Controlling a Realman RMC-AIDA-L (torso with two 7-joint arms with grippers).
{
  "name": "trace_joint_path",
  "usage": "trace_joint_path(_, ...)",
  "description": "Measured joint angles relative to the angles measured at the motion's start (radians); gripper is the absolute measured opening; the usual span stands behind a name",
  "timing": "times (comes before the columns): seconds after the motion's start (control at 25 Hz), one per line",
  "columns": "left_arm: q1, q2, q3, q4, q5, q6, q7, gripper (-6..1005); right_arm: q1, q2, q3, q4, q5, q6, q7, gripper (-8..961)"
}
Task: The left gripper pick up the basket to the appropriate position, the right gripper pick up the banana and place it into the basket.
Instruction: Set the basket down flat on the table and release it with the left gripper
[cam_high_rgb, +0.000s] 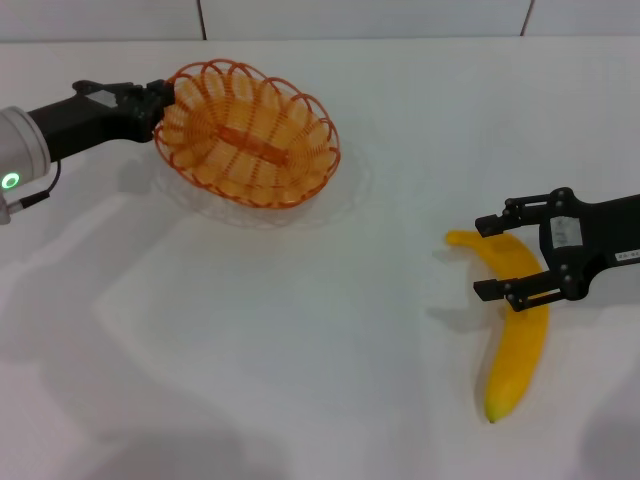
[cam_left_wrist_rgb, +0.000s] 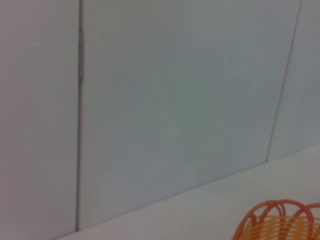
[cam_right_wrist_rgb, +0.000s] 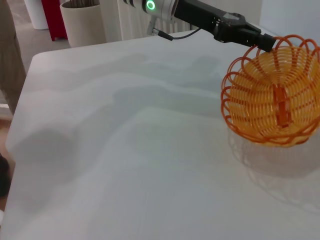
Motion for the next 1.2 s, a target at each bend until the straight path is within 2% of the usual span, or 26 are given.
trace_joint_path(0.56, -0.003, -0.003, 0.002, -0.106, -0.084, 0.011, -0.031, 45, 0.002, 0.000, -0.001, 0.008, 0.000, 0.000, -0.002, 817)
trace_joint_path(0.88, 0.002, 0.000, 0.011, -0.109, -0.083, 0.083, -0.162, 45, 0.001, 0.000, -0.002, 0.009, 0.000, 0.000, -0.002, 817)
trace_joint_path(1.2, 0.003, 0.006, 0.017, -0.099, -0.002, 0.061, -0.347, 45, 0.001, -0.002, -0.003, 0.009, 0.000, 0.000, -0.002, 816)
